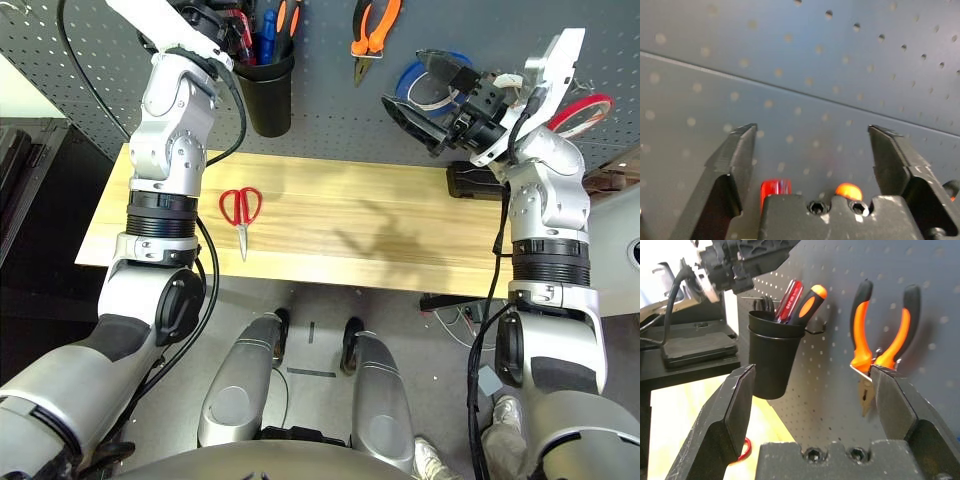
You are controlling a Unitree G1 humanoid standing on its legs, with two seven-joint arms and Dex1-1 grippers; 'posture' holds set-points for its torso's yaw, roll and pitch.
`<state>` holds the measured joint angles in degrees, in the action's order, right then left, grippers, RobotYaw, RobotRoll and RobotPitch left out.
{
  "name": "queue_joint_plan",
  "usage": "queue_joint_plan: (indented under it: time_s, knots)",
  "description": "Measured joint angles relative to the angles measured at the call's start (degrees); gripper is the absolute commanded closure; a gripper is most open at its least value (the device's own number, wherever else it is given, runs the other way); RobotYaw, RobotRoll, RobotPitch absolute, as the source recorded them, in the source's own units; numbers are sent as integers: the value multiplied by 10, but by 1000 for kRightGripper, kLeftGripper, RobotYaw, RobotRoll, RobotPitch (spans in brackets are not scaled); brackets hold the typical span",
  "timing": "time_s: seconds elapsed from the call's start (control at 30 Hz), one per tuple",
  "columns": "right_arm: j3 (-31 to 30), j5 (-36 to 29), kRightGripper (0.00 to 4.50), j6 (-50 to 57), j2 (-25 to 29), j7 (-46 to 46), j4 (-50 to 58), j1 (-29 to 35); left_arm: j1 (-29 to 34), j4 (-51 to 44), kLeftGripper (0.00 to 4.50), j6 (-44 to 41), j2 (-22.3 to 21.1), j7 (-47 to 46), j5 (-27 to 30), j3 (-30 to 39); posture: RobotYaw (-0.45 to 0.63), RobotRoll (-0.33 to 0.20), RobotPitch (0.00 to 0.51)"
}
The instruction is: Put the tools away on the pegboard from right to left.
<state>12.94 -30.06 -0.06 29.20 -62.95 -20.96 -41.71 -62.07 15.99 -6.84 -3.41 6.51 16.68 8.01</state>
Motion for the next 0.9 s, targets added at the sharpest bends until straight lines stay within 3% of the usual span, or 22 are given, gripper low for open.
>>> queue_joint_plan:
  time_s: [0.4,0.63,0.9]
  knots:
    - [-10,-1,0,0,-9,-10,0,0,33,-142,46,-85,-51,-15,0,10,257,0,253]
    - [-26,-3,0,15,-12,-23,16,26,144,-308,46,-215,-101,-14,14,10,285,0,261]
    - [-83,36,0,31,-17,-22,33,74,305,-438,46,-315,-107,-22,22,-7,319,0,271]
